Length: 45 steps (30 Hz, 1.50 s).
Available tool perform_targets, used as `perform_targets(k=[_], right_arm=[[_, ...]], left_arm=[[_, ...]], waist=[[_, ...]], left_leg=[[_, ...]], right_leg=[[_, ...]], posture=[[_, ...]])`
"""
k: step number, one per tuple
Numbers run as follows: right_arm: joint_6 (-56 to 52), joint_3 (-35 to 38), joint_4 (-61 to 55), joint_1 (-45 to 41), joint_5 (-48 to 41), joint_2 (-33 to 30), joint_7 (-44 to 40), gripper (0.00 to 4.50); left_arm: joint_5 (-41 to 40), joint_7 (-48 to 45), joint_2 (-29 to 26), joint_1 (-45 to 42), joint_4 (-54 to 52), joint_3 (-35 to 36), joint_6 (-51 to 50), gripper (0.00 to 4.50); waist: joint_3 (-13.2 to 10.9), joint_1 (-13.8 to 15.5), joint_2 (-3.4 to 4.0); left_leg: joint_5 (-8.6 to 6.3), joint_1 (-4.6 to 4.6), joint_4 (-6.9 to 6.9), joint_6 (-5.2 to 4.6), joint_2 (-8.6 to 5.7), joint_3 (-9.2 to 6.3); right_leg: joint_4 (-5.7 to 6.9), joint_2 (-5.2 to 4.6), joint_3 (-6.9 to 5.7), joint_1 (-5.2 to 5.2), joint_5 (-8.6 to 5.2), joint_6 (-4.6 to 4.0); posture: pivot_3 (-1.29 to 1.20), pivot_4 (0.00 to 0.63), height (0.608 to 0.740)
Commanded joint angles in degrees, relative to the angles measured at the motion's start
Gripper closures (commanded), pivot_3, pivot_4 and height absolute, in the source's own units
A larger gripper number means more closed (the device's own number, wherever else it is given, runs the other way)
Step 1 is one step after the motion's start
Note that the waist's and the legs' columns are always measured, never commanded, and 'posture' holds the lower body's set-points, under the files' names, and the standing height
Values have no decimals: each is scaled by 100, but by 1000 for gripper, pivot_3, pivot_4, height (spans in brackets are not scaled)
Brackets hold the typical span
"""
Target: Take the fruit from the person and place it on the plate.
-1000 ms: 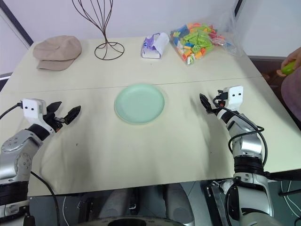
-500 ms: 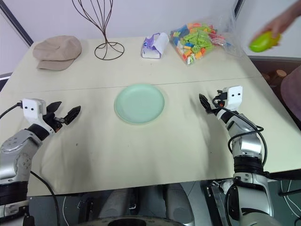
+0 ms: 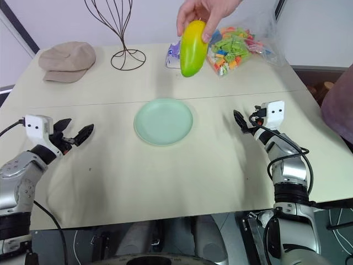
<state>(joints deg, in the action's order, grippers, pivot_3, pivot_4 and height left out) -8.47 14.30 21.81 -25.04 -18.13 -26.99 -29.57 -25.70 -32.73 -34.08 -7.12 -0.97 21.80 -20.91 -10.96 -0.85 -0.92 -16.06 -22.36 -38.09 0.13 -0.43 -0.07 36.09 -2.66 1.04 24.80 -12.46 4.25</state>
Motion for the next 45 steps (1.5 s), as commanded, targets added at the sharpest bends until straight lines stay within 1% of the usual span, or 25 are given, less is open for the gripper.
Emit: perform_targets(k=[1,5,8,9,10,11,13,15,18,21,22,24,31,34,40,45], right_arm=[[72,30,-132,-86,15,-19,0,51],[33,23,-146,-91,18,-81,-30,51],[-296,30,-395,-91,-69,-235,-112,51],[-781,45,-652,-147,-192,-391,-131,51],[-1628,162,-998,-292,-543,-575,-93,51],[-2238,248,-1229,-408,-788,-692,-51,51],[-3806,744,-1746,-1042,-1912,-976,129,51],[-4744,1074,-1960,-1621,-2596,-1112,323,51],[-5389,1193,-1928,-2308,-2949,-1053,636,51],[-5602,1233,-1778,-2787,-3132,-826,845,51],[-5594,1104,-1763,-2855,-3103,-776,790,51],[-5580,890,-1733,-2941,-3043,-694,708,51],[-5706,611,-1586,-3158,-3127,-493,586,51],[-5560,368,-1552,-3206,-2975,-404,446,51],[-5609,263,-1368,-3416,-2964,-313,321,51],[-5889,487,-1574,-3487,-3198,-297,495,51]], left_arm=[[-829,-754,-652,-58,-558,317,-795,0],[-1702,-1472,-1358,-64,-997,544,-1684,0],[-2150,-1696,-1745,-282,-1087,739,-2102,0],[-2163,-1706,-1843,-416,-1031,753,-2124,0],[-2161,-1706,-1923,-563,-961,756,-2122,0],[-2151,-1704,-1970,-668,-897,744,-2116,0],[-2224,-1761,-2029,-909,-831,700,-2158,0],[-2248,-1767,-2015,-1106,-802,628,-2166,0],[-2140,-1717,-1914,-1284,-749,510,-2077,0],[-1965,-1575,-1776,-1411,-605,410,-1919,0],[-1956,-1581,-1743,-1392,-608,406,-1913,0],[-1950,-1600,-1690,-1304,-677,417,-1903,0],[-2025,-1458,-1624,-1025,-896,611,-1909,0],[-2021,-1406,-1581,-917,-986,640,-1900,0],[-2025,-1356,-1563,-673,-1173,723,-1921,0],[-2090,-1281,-1560,-538,-1272,824,-1947,0]], waist=[[-1,-12,-2],[0,-24,2],[-1,-12,3],[-2,-5,5],[-2,-4,6],[-6,-5,12],[-7,-19,13],[-9,-42,18],[-4,-34,9],[-2,-19,5],[-2,-17,4],[-3,-16,6],[-3,-16,6],[-3,-19,6],[-4,-23,6],[-3,-22,6]], left_leg=[[0,-1,0,0,1,-1],[0,-1,0,0,1,-1],[0,0,0,0,0,-1],[0,0,0,0,0,-1],[0,-1,0,0,-1,-1],[0,-1,0,0,-2,-1],[0,-2,-4,0,-2,1],[0,-3,-5,0,-1,1],[0,-2,4,-1,13,-4],[0,-2,7,-1,18,-11],[0,-3,7,-1,17,-9],[0,-9,5,-1,12,-3],[0,-15,5,-2,3,3],[-1,-14,5,-2,4,-1],[-1,-14,5,-1,5,-1],[-1,-15,6,-1,6,-1]], right_leg=[[1,1,-1,0,0,0],[-1,1,-1,1,-1,-2],[0,1,-1,0,-1,-2],[0,2,-3,0,-1,-2],[0,5,-5,1,-2,-2],[0,6,-5,1,-2,-2],[2,6,-5,3,-2,-3],[2,5,-2,6,-2,-2],[0,24,-5,9,-3,-5],[0,29,-8,6,-10,-16],[-1,28,-8,6,-9,-15],[-1,21,-6,9,-8,-14],[-4,4,-7,15,-7,-11],[-1,5,-6,15,-7,-11],[0,6,-7,17,-7,-11],[-1,5,-6,18,-7,-11]], posture=[[0,150,740],[0,150,740],[0,150,740],[0,150,740],[0,150,740],[0,150,740],[0,150,740],[0,150,740],[0,150,740],[0,150,740],[0,150,740],[0,150,740],[0,150,740],[0,150,740],[0,150,740],[0,150,740]])
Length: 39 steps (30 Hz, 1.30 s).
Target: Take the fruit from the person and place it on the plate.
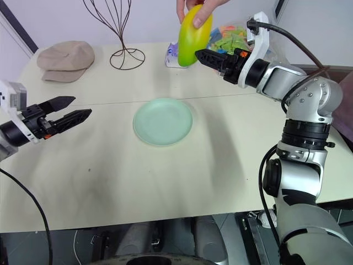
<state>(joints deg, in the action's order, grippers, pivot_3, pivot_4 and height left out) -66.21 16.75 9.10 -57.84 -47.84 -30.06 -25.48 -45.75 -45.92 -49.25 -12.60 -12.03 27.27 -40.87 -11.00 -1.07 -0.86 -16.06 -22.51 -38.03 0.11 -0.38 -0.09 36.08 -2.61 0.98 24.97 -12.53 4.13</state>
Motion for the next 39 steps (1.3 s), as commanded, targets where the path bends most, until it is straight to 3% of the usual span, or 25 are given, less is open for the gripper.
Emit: perform_targets(k=[1,12,20,23,25,26,31,34,39], right_arm=[[-180,288,-362,-213,-284,20,147,51],[-259,276,-545,-471,-533,583,496,51],[91,-18,-286,-344,-196,561,224,51],[192,-9,-237,-341,-138,572,198,934],[237,-1,-232,-344,-129,583,179,1891],[248,11,-229,-347,-122,590,184,2062],[243,-42,-267,-310,-40,568,170,2062],[322,-536,-510,3,247,470,-66,2062],[484,-1265,-540,635,577,865,-247,2062]], left_arm=[[-90,41,-37,27,-182,285,47,0],[-36,35,48,-144,-118,126,78,0],[-613,28,-40,-160,-439,379,-307,0],[-838,75,-46,-217,-495,459,-416,0],[-971,118,-57,-266,-498,505,-482,0],[-989,129,-66,-274,-499,511,-496,0],[-979,142,-109,-307,-461,459,-465,0],[-855,86,-171,-303,-421,361,-414,0],[-349,-190,-406,-150,-367,-48,-243,0]], waist=[[0,2,0],[0,-7,0],[0,-7,1],[0,-6,1],[0,-6,1],[0,-7,1],[0,-6,1],[0,-8,0],[0,-22,1]], left_leg=[[0,0,0,0,0,0],[0,0,0,0,1,-1],[0,-1,0,0,1,-1],[0,-1,1,0,1,-2],[0,-1,1,0,1,-2],[0,-1,1,0,1,-2],[0,-1,1,0,1,-2],[0,-1,1,0,1,-2],[0,0,2,0,1,1]], right_leg=[[0,-1,0,0,0,0],[1,2,-2,1,0,0],[0,0,-1,1,0,0],[0,1,-1,2,0,0],[0,1,-2,2,0,0],[0,1,-2,2,0,0],[0,3,-3,2,0,-1],[-1,4,-5,1,-1,-1],[0,7,-4,3,-1,-1]], posture=[[0,150,740],[0,150,740],[0,150,740],[0,150,740],[0,150,740],[0,150,740],[0,150,740],[0,150,740],[0,150,740]])
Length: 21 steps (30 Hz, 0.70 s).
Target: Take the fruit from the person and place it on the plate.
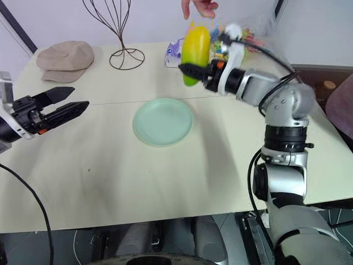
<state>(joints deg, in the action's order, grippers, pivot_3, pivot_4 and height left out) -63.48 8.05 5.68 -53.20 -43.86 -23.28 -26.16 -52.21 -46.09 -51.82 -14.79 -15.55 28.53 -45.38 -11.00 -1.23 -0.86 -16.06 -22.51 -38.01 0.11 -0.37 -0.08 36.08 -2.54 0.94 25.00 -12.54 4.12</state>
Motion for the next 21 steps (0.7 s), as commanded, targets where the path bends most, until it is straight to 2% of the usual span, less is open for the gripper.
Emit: perform_targets(k=[1,10,14,21], right_arm=[[307,-588,-167,305,307,255,-250,2062],[791,-1337,446,368,1038,528,-793,2062],[756,-1442,503,393,1203,618,-893,26],[717,-1181,620,206,1353,612,-842,26]], left_arm=[[412,-228,-186,134,-9,-251,249,0],[889,-481,-242,502,-53,-446,437,0],[905,-464,-192,558,-128,-413,427,0],[891,-387,-137,629,-215,-344,404,0]], waist=[[0,-15,0],[-1,12,1],[-1,6,1],[-1,7,1]], left_leg=[[0,0,1,0,0,0],[0,-22,0,1,1,2],[0,-22,0,1,1,0],[0,-24,1,1,1,-2]], right_leg=[[1,1,1,1,0,0],[2,-1,0,24,0,0],[2,-3,0,25,0,0],[2,-7,2,27,1,-1]], posture=[[0,150,740],[0,150,740],[0,150,740],[0,150,740]])
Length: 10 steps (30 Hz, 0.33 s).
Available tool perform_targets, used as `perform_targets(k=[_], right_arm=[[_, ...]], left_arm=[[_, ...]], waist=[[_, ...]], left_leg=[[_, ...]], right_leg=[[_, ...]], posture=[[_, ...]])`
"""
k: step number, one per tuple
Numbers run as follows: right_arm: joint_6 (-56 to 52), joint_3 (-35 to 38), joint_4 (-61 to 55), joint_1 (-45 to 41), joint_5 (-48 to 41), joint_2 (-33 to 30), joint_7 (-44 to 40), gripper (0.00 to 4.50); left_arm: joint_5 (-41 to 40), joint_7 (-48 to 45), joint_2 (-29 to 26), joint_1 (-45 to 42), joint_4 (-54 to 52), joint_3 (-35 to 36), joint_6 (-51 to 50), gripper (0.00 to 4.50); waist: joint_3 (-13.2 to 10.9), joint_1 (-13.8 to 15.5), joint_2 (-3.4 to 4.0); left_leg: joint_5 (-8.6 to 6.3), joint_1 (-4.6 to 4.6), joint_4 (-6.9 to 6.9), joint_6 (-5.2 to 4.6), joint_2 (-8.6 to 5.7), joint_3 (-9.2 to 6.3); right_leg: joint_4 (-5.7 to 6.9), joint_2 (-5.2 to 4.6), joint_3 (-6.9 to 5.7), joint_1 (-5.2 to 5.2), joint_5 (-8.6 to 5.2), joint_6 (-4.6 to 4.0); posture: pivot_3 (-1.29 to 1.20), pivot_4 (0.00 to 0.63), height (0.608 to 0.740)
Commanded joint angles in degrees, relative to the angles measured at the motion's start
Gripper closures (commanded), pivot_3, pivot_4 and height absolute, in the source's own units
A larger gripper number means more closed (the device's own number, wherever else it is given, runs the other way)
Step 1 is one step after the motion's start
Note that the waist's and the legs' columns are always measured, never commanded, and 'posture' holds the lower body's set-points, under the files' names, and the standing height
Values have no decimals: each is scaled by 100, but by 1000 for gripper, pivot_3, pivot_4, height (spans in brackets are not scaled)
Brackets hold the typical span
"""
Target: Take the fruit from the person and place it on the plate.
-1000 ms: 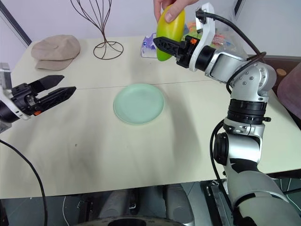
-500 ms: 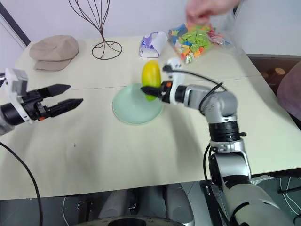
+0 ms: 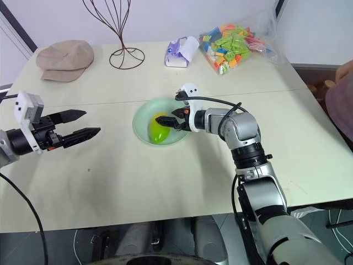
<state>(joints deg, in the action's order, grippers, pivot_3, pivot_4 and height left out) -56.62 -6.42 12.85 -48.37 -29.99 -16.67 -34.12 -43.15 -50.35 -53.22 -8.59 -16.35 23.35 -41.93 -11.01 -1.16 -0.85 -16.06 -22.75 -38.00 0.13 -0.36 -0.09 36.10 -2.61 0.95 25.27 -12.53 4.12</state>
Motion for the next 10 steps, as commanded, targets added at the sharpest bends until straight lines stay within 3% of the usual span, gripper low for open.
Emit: perform_targets(k=[1,10], right_arm=[[11,368,-125,-337,-50,-121,-43,26],[-103,1614,-1016,-15,-151,-1205,298,26]], left_arm=[[-5,51,5,17,-122,192,67,0],[300,309,302,262,648,551,431,0]], waist=[[0,1,1],[0,31,0]], left_leg=[[0,0,0,0,0,0],[0,-12,1,0,-4,-2]], right_leg=[[0,0,0,0,0,0],[-6,-8,-2,6,0,0]], posture=[[0,150,740],[0,150,740]])
